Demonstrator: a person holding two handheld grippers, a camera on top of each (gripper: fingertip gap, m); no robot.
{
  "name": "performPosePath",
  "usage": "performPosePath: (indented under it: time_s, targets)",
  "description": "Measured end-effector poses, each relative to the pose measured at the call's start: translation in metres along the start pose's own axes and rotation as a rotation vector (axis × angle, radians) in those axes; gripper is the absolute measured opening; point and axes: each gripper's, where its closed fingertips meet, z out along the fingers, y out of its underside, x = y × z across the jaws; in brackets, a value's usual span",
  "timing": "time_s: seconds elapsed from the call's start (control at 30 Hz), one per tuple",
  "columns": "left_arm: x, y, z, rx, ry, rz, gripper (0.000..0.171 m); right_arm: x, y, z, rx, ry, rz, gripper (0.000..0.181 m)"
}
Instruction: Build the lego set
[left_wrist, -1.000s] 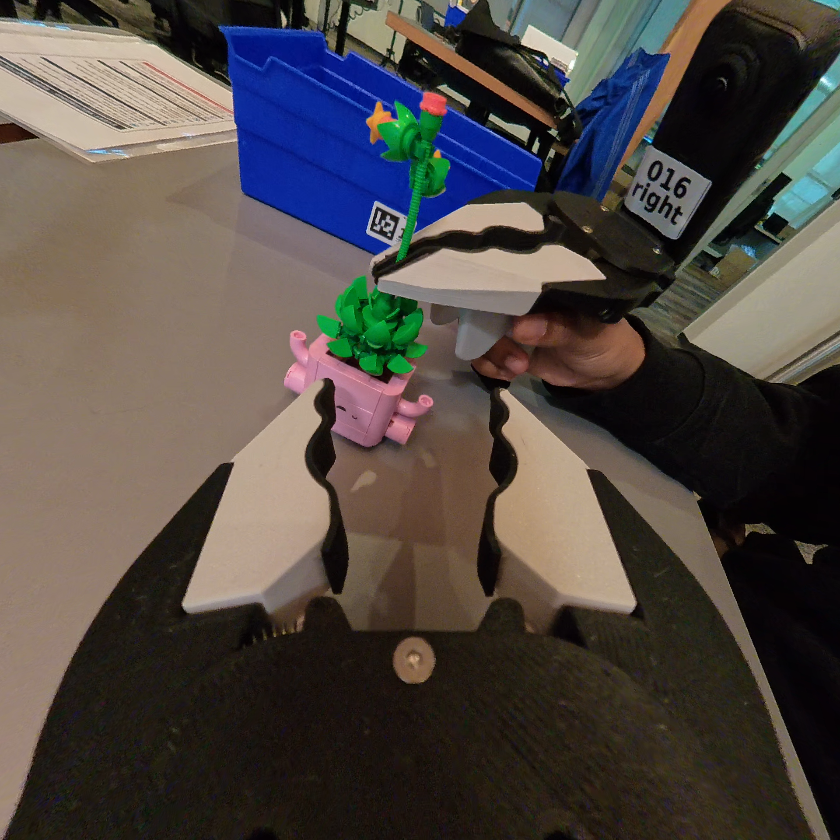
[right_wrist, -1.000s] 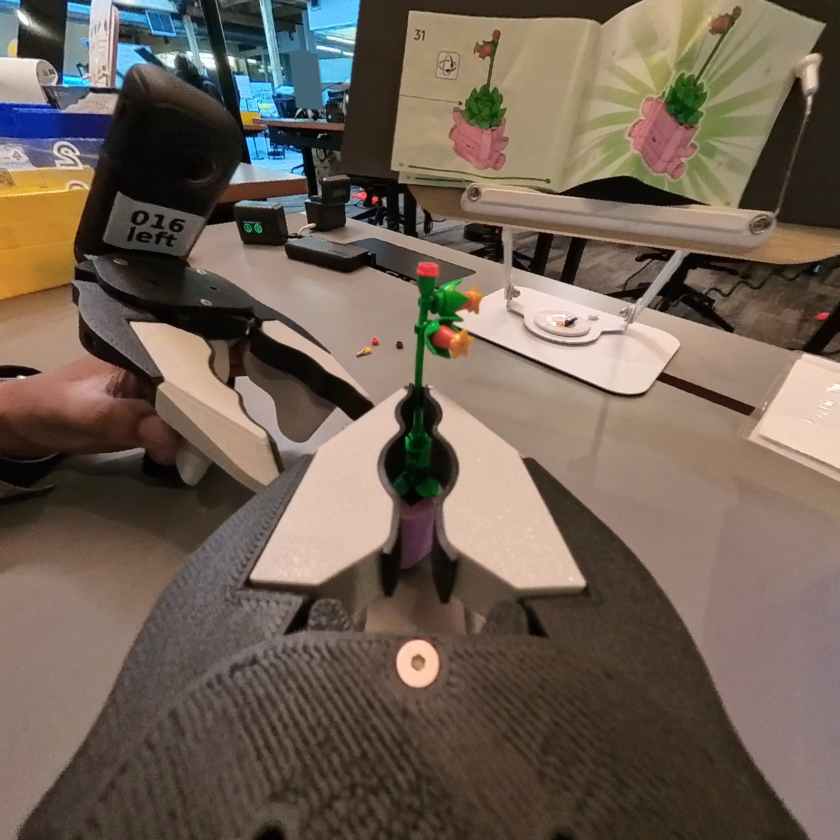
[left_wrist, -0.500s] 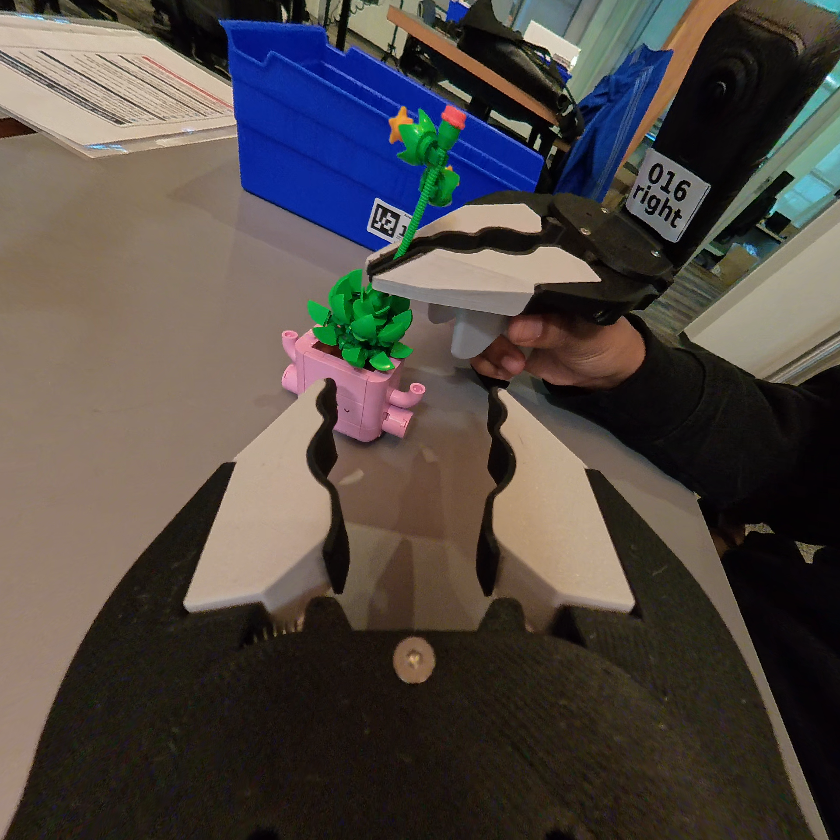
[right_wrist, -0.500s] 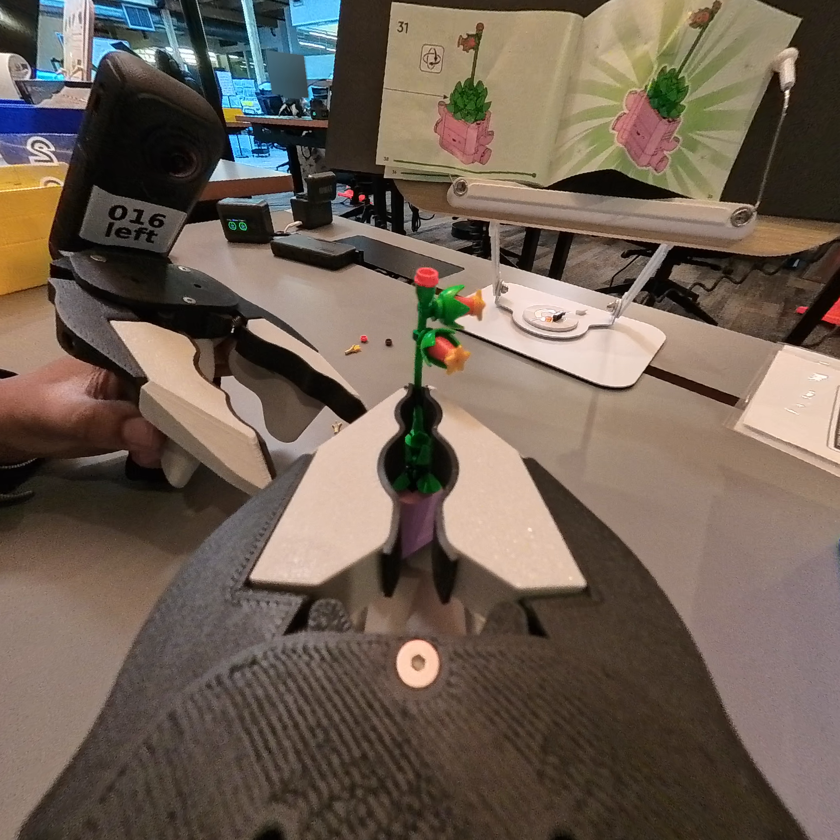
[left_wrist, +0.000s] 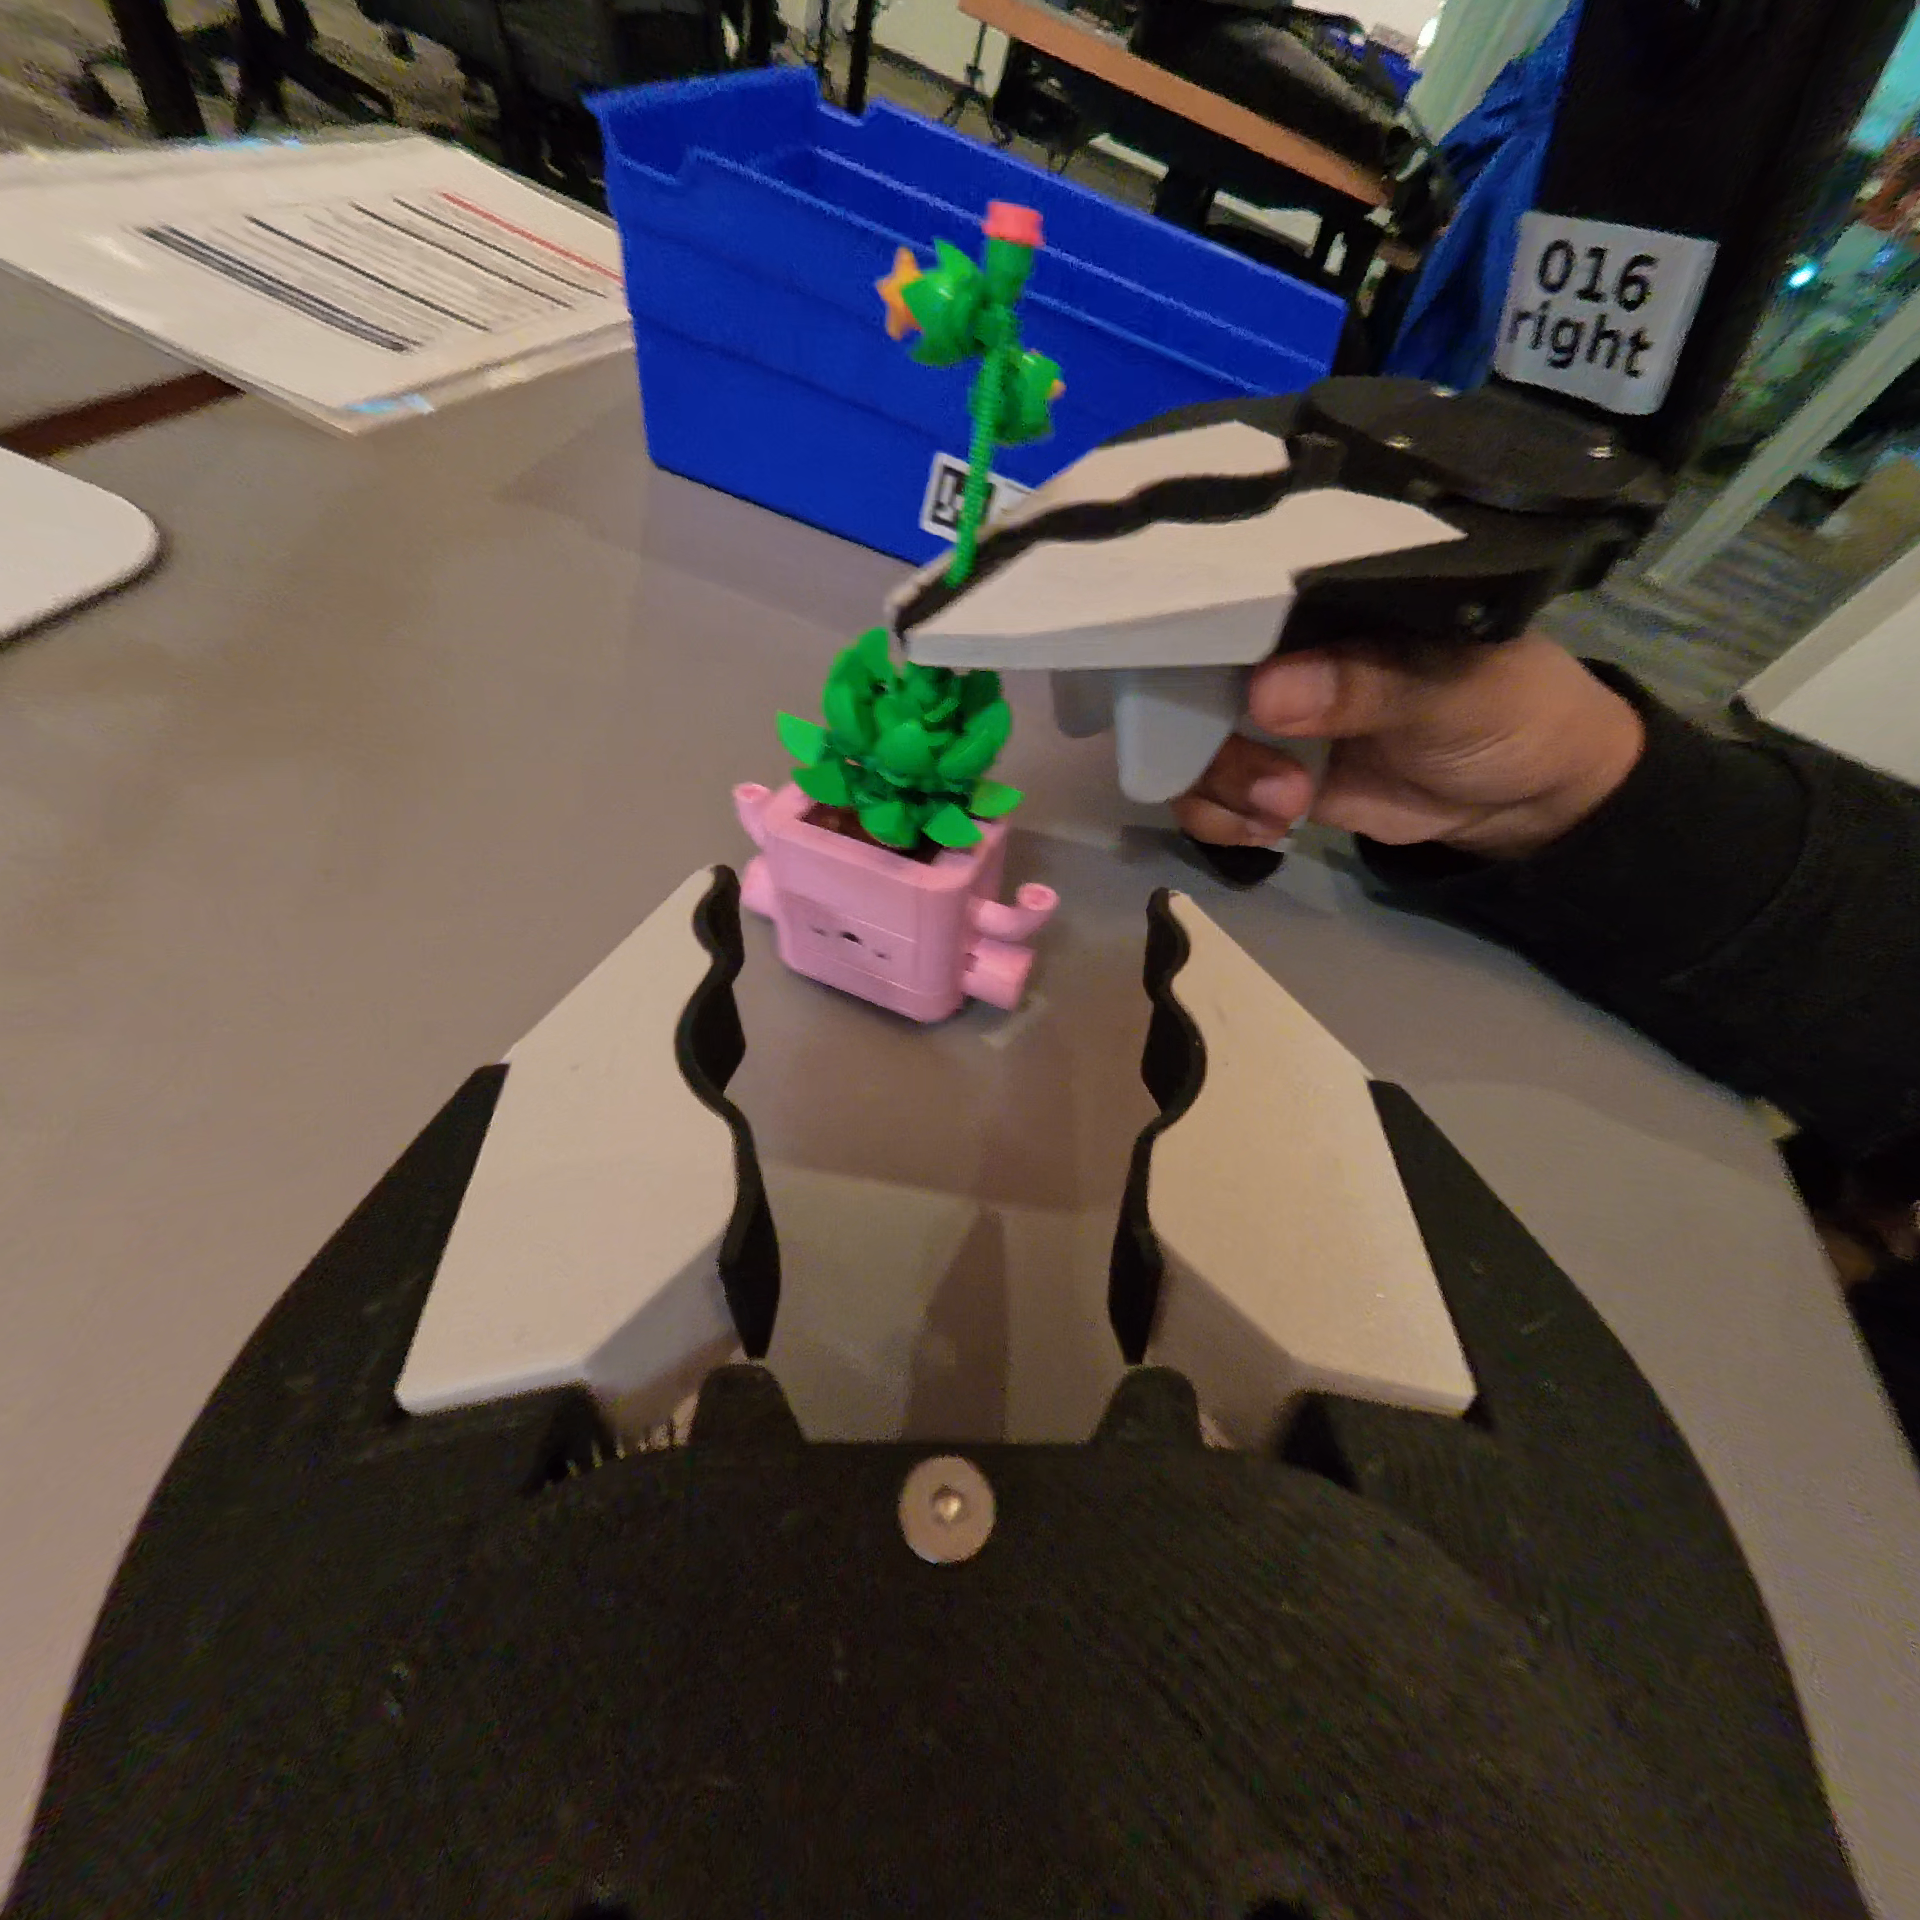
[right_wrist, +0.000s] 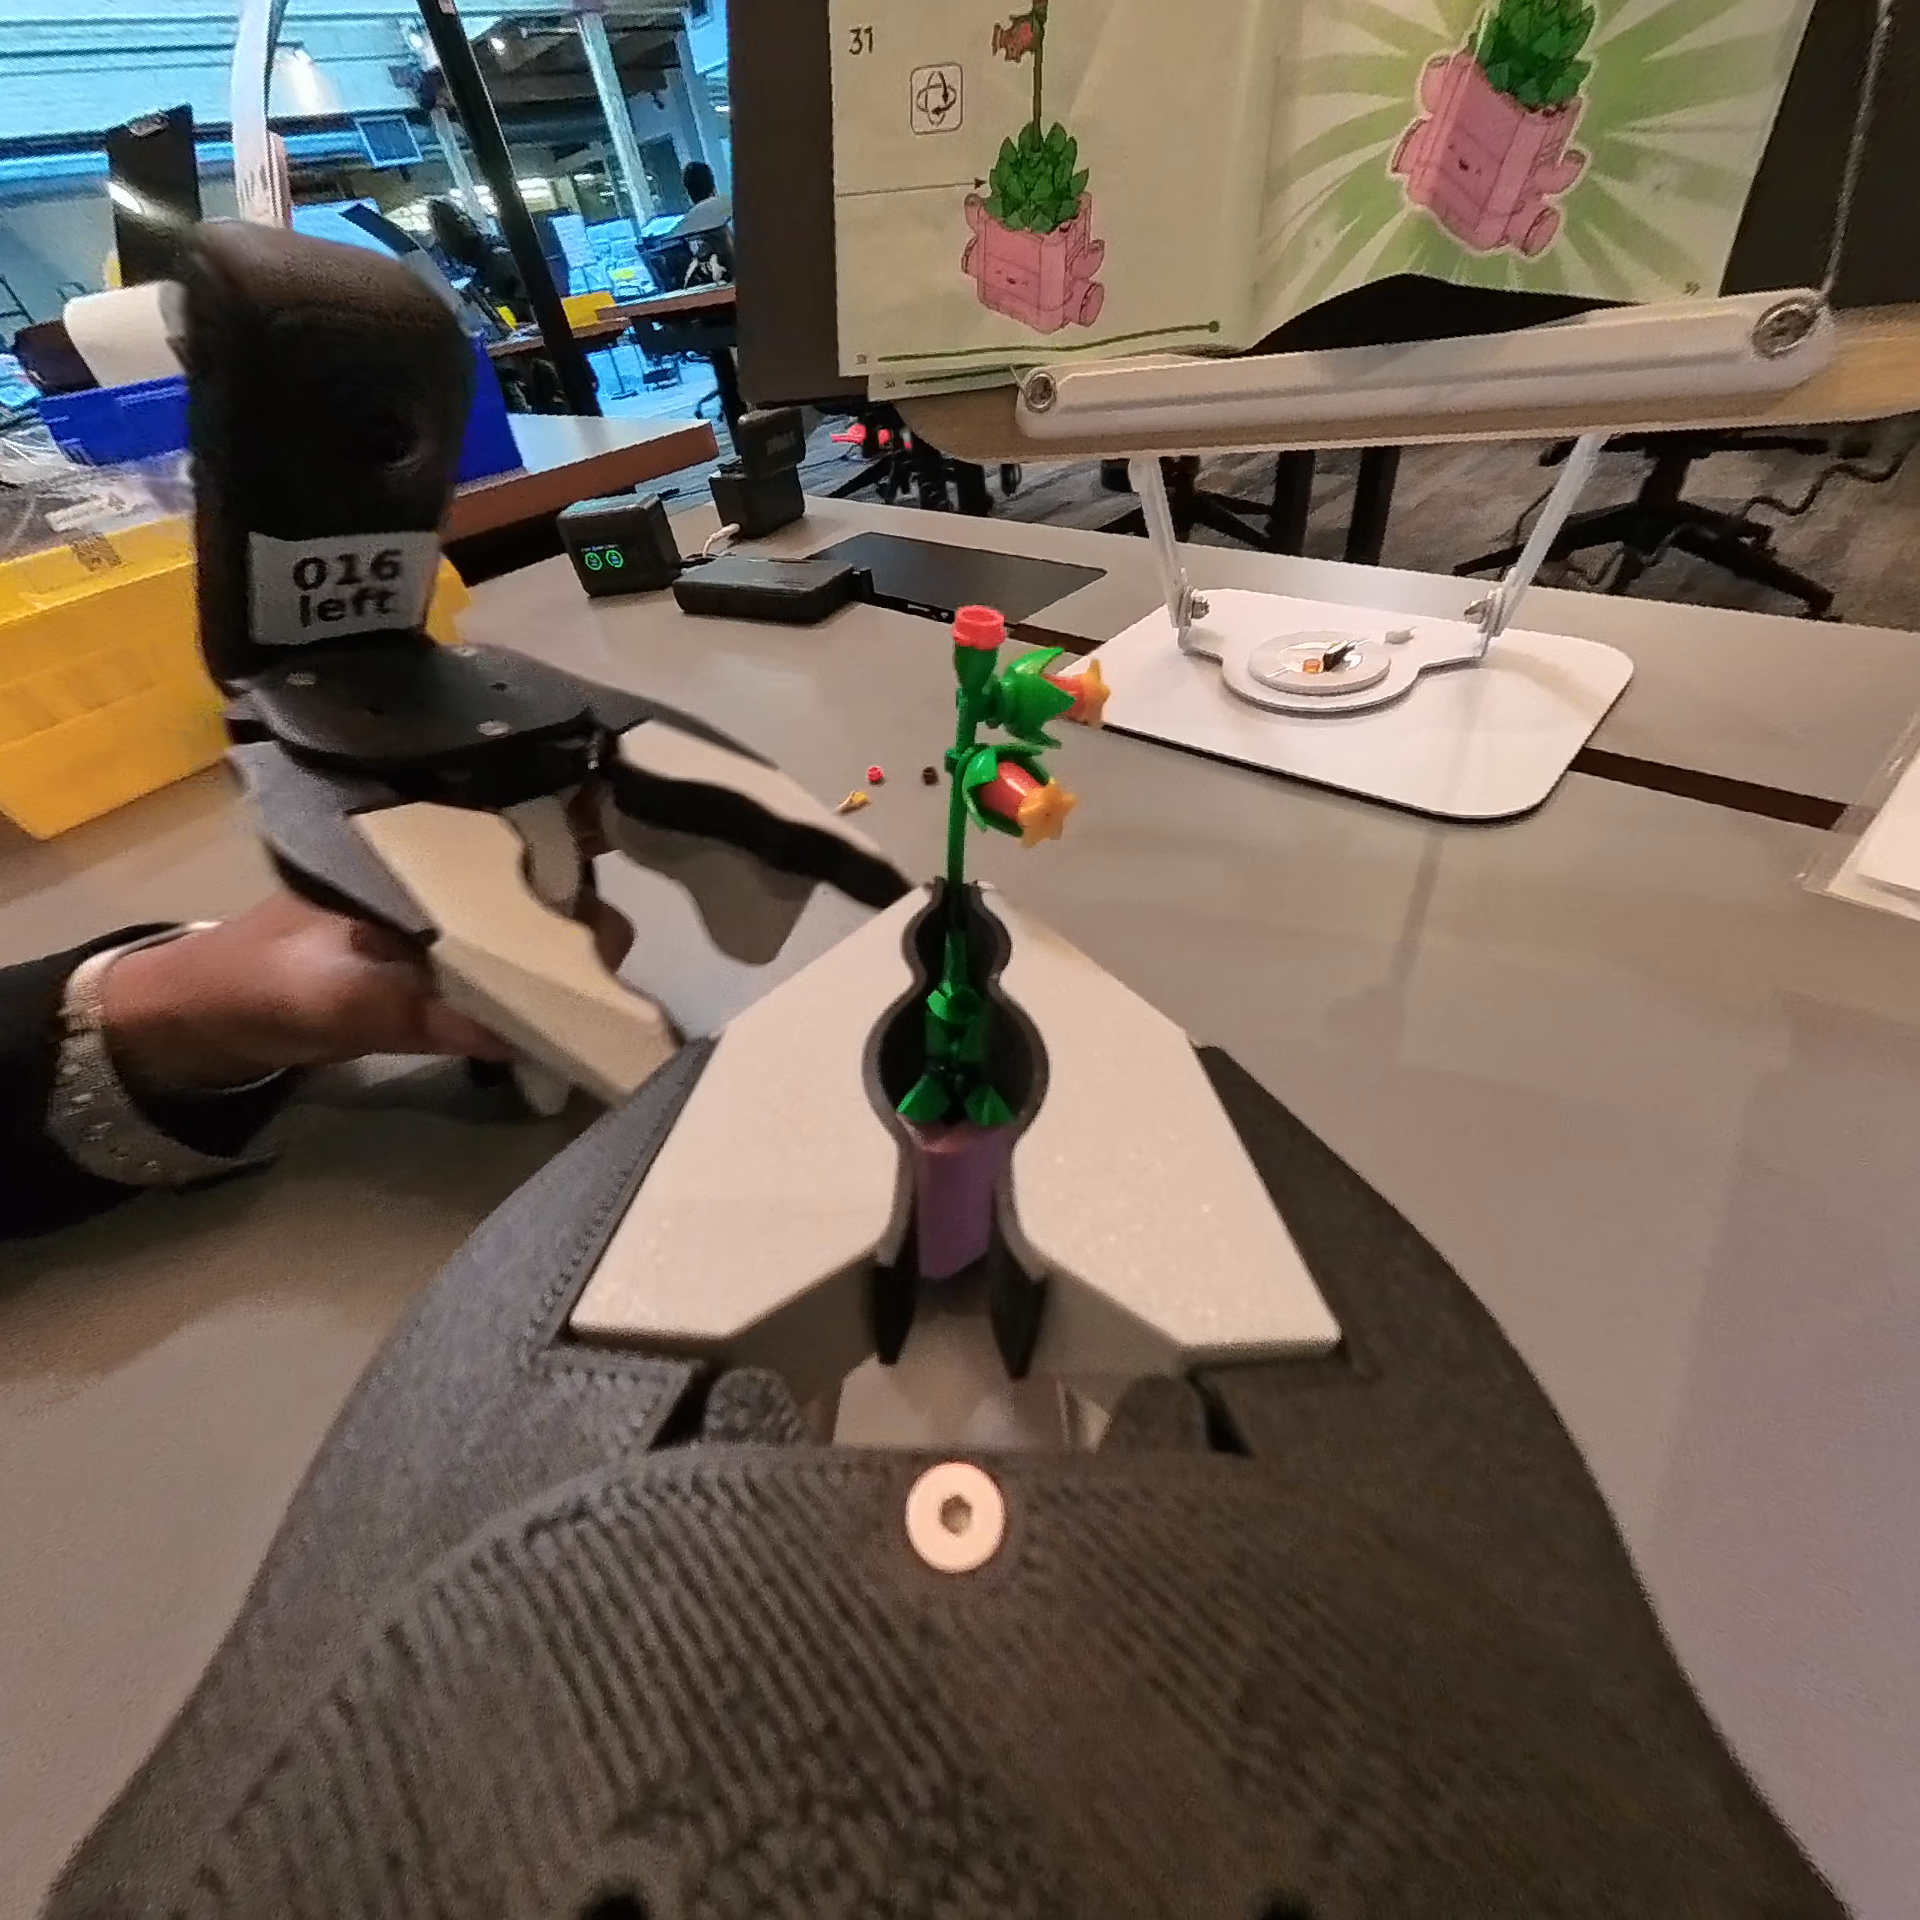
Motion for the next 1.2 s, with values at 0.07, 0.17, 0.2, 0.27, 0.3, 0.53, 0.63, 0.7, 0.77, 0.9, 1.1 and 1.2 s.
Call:
performPosePath:
  time_s: [0.07, 0.17, 0.2, 0.27, 0.3, 0.53, 0.63, 0.7, 0.77, 0.9, 1.1, 1.2]
  targets:
    - [-0.014, -0.008, 0.004, 0.004, -0.01, 0.015, 0.087, 0.0, 0.0, 0.0, -0.003, -0.014, 0.015, 0.0]
    - [-0.017, -0.009, 0.015, -0.058, 0.077, 0.036, 0.096, 0.0, 0.001, -0.001, -0.005, -0.019, 0.02, 0.001]
    - [-0.015, -0.003, 0.019, -0.105, 0.114, 0.042, 0.099, 0.0, 0.001, -0.001, -0.004, -0.017, 0.02, 0.001]
    - [-0.018, 0.009, 0.023, -0.18, 0.132, 0.042, 0.099, 0.0, 0.001, -0.002, 0.002, -0.022, 0.022, 0.001]
    - [-0.017, 0.009, 0.024, -0.189, 0.158, 0.029, 0.098, 0.0, 0.001, -0.003, 0.006, -0.027, 0.026, 0.001]
    - [-0.008, 0.003, 0.021, -0.146, 0.243, 0.008, 0.074, -0.001, 0.001, -0.002, 0.032, -0.054, 0.048, 0.0]
    - [-0.008, 0.004, 0.018, -0.143, 0.262, -0.017, 0.066, -0.001, 0.001, -0.003, 0.037, -0.057, 0.042, 0.0]
    - [-0.008, 0.004, 0.018, -0.144, 0.247, -0.01, 0.066, 0.0, 0.001, -0.004, 0.04, -0.056, 0.038, 0.0]
    - [-0.009, 0.004, 0.018, -0.139, 0.22, 0.018, 0.066, 0.0, 0.002, -0.004, 0.04, -0.056, 0.038, 0.0]
    - [-0.013, 0.009, 0.021, -0.164, 0.126, 0.084, 0.063, 0.001, 0.002, -0.005, 0.04, -0.047, 0.021, 0.0]
    - [-0.012, 0.008, 0.017, -0.139, 0.028, 0.197, 0.059, -0.002, 0.005, -0.002, 0.013, -0.007, -0.087, 0.001]
    - [-0.009, 0.012, 0.019, -0.164, 0.041, 0.205, 0.05, -0.005, 0.007, 0.0, -0.004, 0.003, -0.121, 0.001]
